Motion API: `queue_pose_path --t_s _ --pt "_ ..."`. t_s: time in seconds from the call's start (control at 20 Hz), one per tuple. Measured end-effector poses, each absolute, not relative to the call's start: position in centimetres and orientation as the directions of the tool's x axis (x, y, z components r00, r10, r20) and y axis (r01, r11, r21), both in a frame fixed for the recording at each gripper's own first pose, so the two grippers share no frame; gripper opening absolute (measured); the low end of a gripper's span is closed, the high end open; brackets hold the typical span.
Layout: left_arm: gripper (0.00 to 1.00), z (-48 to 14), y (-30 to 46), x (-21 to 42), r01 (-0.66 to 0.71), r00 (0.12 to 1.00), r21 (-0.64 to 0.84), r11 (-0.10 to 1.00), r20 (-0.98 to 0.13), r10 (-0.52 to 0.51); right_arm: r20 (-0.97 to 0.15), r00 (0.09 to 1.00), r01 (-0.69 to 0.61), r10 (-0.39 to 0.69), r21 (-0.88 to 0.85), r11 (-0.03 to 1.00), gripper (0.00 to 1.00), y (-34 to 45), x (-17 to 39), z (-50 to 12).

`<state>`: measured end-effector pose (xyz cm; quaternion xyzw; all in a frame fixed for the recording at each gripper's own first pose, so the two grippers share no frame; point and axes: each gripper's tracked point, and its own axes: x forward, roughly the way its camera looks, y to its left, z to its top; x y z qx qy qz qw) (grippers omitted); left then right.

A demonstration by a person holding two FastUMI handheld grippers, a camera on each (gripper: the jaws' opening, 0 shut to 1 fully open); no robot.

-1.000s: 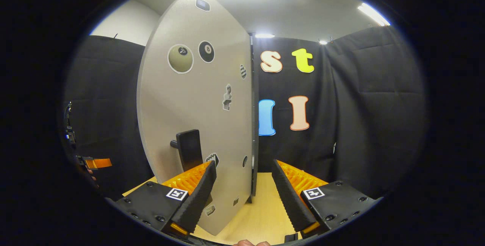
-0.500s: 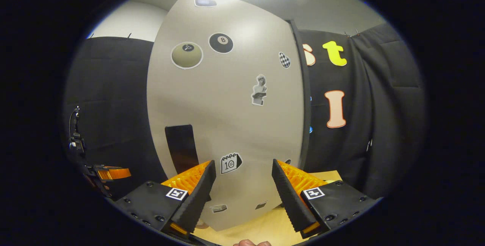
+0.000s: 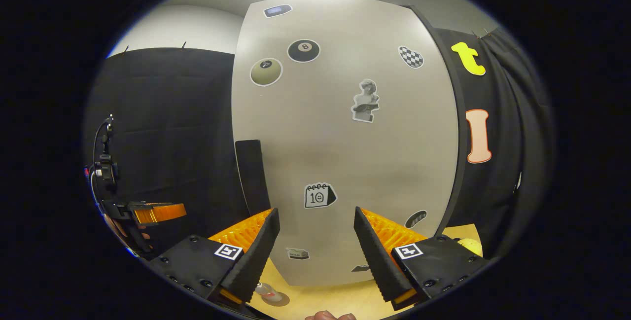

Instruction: Open the cabinet door with the right hand, grasp the bottle in the cabinet with the left hand and place it on the coaster, then close the cabinet door with the right hand.

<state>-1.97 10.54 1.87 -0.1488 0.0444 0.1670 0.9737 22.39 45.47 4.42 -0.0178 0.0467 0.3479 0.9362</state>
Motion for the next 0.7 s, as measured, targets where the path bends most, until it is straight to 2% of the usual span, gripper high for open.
queue_pose_path --t_s 0.05,0.1,0.35,0.5,0.6,0.7 --pt "0.84 2.3 10.7 -1.4 -0.337 0.941 -0.278 0.900 -0.114 0.318 -0.086 0.766 -0.640 0.638 0.000 0.768 0.92 44.9 22.9 4.5" --pt "0.84 2.6 10.7 -0.9 -0.333 0.943 -0.280 0.901 -0.100 0.318 -0.073 0.786 -0.614 0.614 0.012 0.789 0.96 44.2 23.7 4.5" --pt "0.84 3.6 10.2 -0.1 -0.236 0.971 -0.171 0.957 -0.069 0.227 -0.069 0.880 -0.463 0.471 0.108 0.880 0.97 40.5 23.8 4.4" --pt "0.84 4.0 9.0 0.5 -0.146 0.988 -0.084 0.986 -0.053 0.142 -0.056 0.926 -0.369 0.374 0.083 0.926 0.97 37.8 22.2 4.8" --pt "0.86 4.6 7.4 1.1 -0.077 0.997 -0.064 0.995 -0.033 0.075 -0.054 0.951 -0.301 0.304 0.043 0.952 0.97 36.0 21.0 4.9" --pt "0.84 4.5 5.1 0.8 -0.006 1.000 -0.067 0.998 -0.019 0.005 -0.055 0.968 -0.245 0.246 0.026 0.969 0.98 34.6 19.7 4.7"
